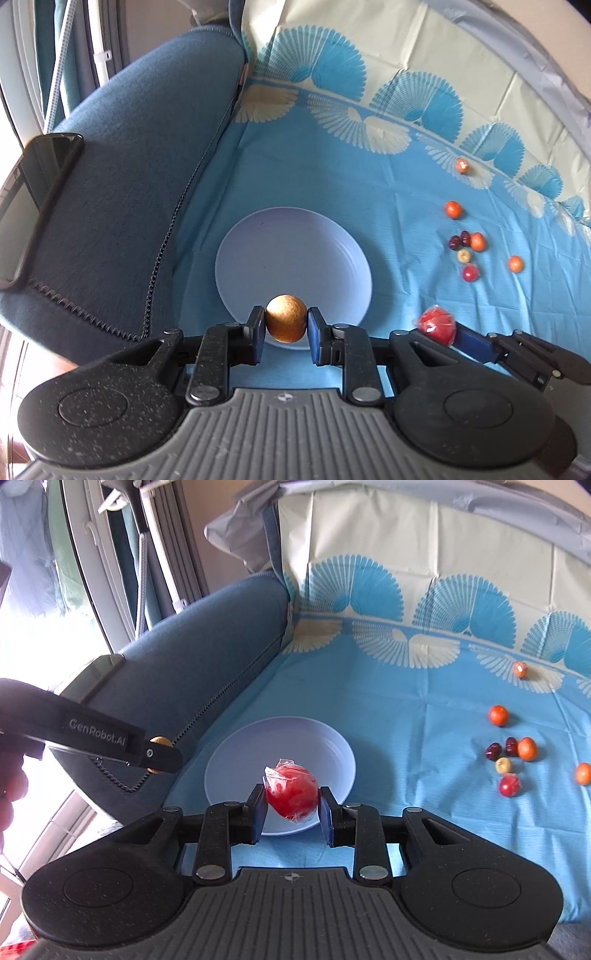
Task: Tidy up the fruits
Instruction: 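Carry the tan fruit with the left gripper while the right carries the wrapped red fruit to the plate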
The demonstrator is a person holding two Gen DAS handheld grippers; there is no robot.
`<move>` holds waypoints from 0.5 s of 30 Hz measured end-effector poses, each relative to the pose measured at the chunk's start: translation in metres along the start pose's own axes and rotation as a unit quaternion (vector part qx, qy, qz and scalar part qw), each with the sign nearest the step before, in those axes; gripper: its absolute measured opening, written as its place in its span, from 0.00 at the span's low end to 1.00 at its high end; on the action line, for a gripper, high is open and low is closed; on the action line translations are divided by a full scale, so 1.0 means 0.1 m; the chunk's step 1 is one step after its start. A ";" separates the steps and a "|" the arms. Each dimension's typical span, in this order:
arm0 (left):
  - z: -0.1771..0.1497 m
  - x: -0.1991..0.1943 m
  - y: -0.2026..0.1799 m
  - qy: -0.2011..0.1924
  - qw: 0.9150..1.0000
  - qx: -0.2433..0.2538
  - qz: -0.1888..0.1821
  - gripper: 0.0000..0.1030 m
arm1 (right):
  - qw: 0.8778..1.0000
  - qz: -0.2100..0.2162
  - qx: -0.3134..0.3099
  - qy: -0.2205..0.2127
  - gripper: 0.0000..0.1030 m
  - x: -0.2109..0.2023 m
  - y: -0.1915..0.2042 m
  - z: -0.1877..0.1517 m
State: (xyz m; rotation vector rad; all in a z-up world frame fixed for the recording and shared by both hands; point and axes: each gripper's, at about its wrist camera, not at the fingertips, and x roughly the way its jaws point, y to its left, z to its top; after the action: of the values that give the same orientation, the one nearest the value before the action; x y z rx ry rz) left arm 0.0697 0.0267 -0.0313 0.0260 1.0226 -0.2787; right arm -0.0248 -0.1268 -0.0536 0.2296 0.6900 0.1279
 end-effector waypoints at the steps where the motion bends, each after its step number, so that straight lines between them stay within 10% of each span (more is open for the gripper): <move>1: 0.04 0.08 0.00 0.006 1.000 0.001 0.003 0.25 | 1.000 0.000 0.000 0.004 0.30 0.08 0.00 0.02; 15: 0.31 1.14 0.04 0.070 0.997 0.016 0.039 0.25 | 0.997 -0.017 -0.007 0.069 0.30 1.08 -0.14 0.00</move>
State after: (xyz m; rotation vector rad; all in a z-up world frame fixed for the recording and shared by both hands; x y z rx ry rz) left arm 0.1526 0.0016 -0.1122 0.1152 1.1533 -0.2229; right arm 0.0585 -0.1192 -0.1235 0.1975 0.8298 0.1165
